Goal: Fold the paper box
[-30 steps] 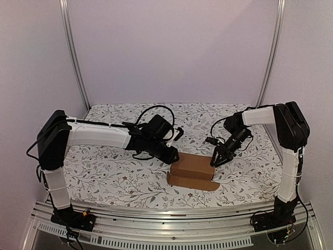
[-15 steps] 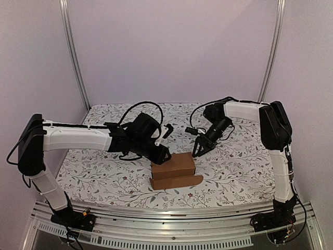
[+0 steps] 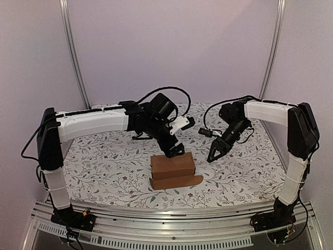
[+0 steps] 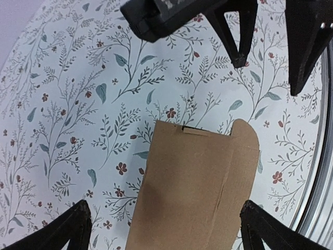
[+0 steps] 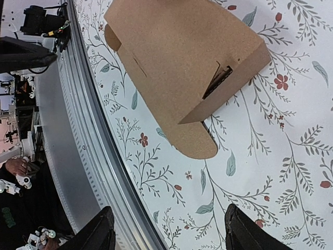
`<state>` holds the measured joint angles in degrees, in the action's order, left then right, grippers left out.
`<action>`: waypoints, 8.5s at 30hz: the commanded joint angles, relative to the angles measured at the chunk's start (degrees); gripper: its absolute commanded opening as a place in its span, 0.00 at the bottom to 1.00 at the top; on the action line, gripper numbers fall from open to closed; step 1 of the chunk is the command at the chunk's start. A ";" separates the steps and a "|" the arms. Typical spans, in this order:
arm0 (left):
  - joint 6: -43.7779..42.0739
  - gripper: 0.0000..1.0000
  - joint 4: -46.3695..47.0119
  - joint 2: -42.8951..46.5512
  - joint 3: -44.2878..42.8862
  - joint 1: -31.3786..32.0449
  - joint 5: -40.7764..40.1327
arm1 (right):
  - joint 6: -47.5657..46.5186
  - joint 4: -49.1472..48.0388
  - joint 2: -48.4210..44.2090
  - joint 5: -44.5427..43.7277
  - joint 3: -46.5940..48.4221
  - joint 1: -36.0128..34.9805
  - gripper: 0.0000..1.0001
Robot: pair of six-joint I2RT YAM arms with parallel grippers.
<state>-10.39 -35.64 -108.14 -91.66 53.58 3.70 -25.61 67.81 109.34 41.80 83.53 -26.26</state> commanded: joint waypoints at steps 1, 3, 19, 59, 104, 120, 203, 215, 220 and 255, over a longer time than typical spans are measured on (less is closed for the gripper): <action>-8.98 1.00 -10.87 -7.53 -4.85 -1.42 5.23 | -0.36 -2.77 -2.19 -1.14 -3.22 1.14 0.71; -10.51 1.00 -12.94 -10.93 -7.72 -1.46 6.00 | -0.79 -2.78 -2.33 -0.70 -4.21 2.31 0.71; -12.14 0.95 -17.96 -22.98 -16.84 -1.90 8.44 | -1.96 -1.75 0.44 1.52 -5.03 4.66 0.69; -7.66 0.84 -15.81 -19.82 -16.74 -2.25 6.95 | -0.40 -0.67 8.72 -0.59 -4.69 -0.15 0.67; 7.01 0.82 6.68 -9.64 1.68 -2.25 6.52 | 10.63 -18.63 0.19 0.21 -8.44 -0.19 0.17; 11.28 0.82 7.75 -10.39 1.14 -2.19 4.72 | 13.23 -24.66 -4.54 -13.29 -10.27 -6.23 0.10; 12.88 0.78 15.40 -15.21 4.73 -0.44 4.20 | 15.51 -24.16 5.71 -5.80 -8.84 1.96 0.25; 13.12 0.78 14.41 -17.60 3.30 -0.32 3.51 | 15.51 -24.21 4.62 -0.59 -9.46 1.77 0.30; 13.23 0.78 14.37 -18.61 2.81 -0.02 3.44 | 14.85 -22.58 6.58 -1.00 -8.44 1.13 0.37; 11.87 0.78 15.54 -19.80 3.33 2.75 0.76 | 15.65 -21.77 8.70 -23.90 -11.05 -3.63 0.99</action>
<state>1.54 -20.16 -125.05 -90.89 54.94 4.19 -10.33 45.98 113.91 27.73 76.09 -30.50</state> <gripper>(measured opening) 0.814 0.987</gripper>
